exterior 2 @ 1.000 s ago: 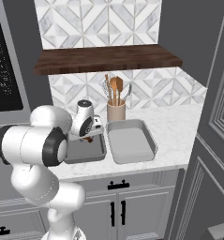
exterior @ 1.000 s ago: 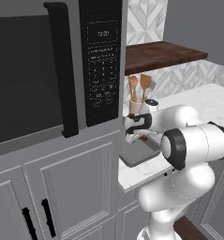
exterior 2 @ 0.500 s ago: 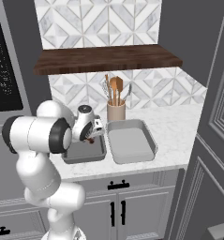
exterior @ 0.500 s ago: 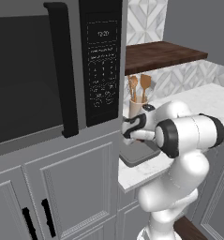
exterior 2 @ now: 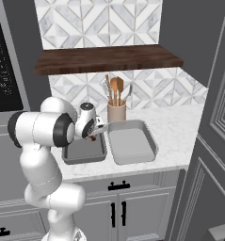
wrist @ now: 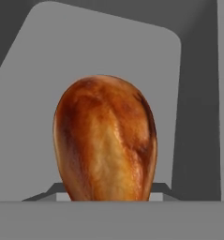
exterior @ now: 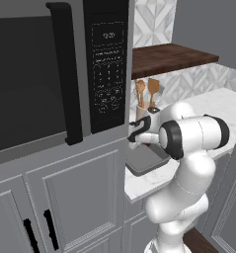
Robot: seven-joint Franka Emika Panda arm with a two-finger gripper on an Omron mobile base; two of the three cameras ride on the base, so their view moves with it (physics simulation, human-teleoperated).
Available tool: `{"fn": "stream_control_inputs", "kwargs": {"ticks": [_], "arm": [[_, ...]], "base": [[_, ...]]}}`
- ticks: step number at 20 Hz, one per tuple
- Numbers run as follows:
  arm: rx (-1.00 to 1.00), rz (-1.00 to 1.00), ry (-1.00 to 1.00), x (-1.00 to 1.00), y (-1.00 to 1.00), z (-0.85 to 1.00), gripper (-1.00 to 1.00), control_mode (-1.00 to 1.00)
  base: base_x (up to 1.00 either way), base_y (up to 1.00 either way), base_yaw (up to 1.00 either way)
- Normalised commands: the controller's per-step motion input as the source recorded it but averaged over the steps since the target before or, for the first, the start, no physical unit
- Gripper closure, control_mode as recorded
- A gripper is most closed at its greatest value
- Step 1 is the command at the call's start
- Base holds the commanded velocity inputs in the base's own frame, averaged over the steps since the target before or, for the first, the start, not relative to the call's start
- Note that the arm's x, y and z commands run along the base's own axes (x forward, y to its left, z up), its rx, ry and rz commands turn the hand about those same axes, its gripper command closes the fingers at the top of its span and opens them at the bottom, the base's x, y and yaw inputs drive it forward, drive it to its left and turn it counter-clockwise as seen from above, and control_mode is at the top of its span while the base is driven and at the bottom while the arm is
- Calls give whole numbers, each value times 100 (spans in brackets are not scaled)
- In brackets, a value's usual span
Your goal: Place one lemon wedge and one chicken drumstick in each tupperware on the nearby counter, to pack two identical lunches.
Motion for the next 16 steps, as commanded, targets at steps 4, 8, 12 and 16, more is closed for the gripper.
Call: {"fn": "stream_control_inputs", "kwargs": {"ticks": [4, 8, 12, 16], "arm": [[0, 0, 0, 0, 0, 1, -100, -100], [-1, 0, 0, -5, 6, 35, -100, -100], [0, 0, 0, -30, 1, 76, -100, -100], [0, -5, 0, -59, -26, 69, -100, -100]], "base": [[0, 0, 0], [0, 0, 0], [0, 0, 0], [0, 0, 0]]}}
